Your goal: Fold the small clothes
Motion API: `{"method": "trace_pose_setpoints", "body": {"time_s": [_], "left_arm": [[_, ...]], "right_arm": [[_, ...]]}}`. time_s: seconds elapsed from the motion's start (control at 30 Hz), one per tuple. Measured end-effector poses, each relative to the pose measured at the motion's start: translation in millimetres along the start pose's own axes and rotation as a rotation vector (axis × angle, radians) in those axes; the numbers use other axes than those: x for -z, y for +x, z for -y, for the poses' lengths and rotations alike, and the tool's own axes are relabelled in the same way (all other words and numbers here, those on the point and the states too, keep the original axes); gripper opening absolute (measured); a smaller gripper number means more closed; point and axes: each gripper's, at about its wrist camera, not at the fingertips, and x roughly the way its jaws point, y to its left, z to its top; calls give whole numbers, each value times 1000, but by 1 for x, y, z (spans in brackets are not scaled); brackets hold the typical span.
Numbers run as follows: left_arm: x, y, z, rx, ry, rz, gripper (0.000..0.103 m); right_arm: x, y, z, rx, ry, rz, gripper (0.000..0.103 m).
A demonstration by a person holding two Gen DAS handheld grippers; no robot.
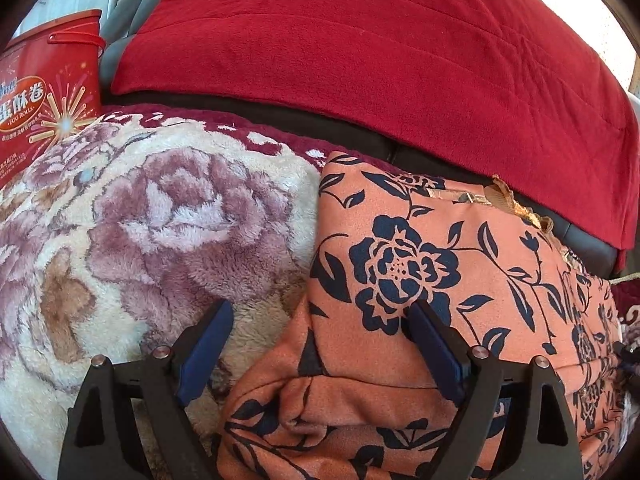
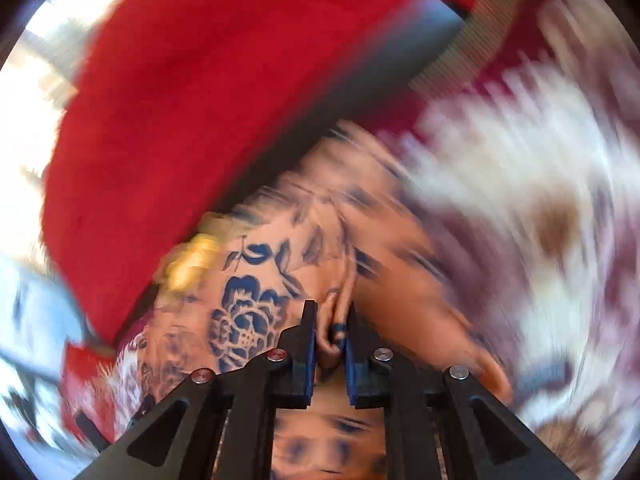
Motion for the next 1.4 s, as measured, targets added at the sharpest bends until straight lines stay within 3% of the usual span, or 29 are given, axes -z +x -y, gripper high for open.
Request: {"method": "trace_pose_setpoints", "body": {"time_s": [0.07,0.13,0.17,0.2,0.27,0.33,0.37,0.4,0.47,0.53,0.6,0.73,0.8,0.83,0.9,0.97,1.03,1.13,1.23,1.3,1.4], "left_arm": [[0,2,2,-12,8,-2,90],[0,3,4,-21,16,-3,90],[0,2,3,-18,13,-2,90],[-1,2,2,-12,7,0,90],[-1,-2,-2,-4,-11,13,90],[-3,-8,-7,-5,-41,43,90],[-3,-10,-10,-7,-55,57,90],[-4,-11,-12,-8,-64,63,90],[-3,-6,-12,-15,-60,37,90],[-1,0,-3,-58,3,6,90],[-1,-4,0,-50,18,24,90],[-5,-14,-16,-55,-65,78,90],[-3,-4,-15,-59,-61,19,90],[-2,0,-9,-95,-14,9,90],[-2,-2,-2,-95,27,22,90],[-1,-3,-4,-91,15,22,90],[-2,-7,-15,-80,-35,33,90],[-3,-13,-24,-90,-91,69,90],[-3,-7,-26,-103,-87,42,90],[-4,-2,-18,-120,-55,38,90],[-4,-8,-24,-104,-98,62,90]], "right_arm": [[-2,-7,4,-27,40,5,19],[-6,-7,-8,-17,-21,-15,39],[-7,-6,-15,-32,-58,-28,60],[-7,-4,-22,-45,-81,-32,71],[-5,-3,-35,2,-140,-30,71],[1,0,-45,101,-233,-33,55],[7,-1,-47,148,-266,-30,41],[13,-1,-48,192,-303,-24,36],[21,-5,-51,231,-360,-18,36],[24,-13,-58,285,-384,2,40],[35,-21,-66,308,-390,33,65],[52,-45,-96,247,-474,122,68],[55,-40,-107,238,-529,143,84],[57,-34,-110,241,-547,136,88],[56,-6,-101,271,-516,63,90],[52,5,-79,289,-390,-5,89],[54,-7,-74,232,-346,52,89],[60,-13,-82,245,-410,81,90],[63,15,-78,303,-513,-36,93],[69,10,-81,306,-537,16,92],[85,-4,-88,299,-574,117,92]]}}
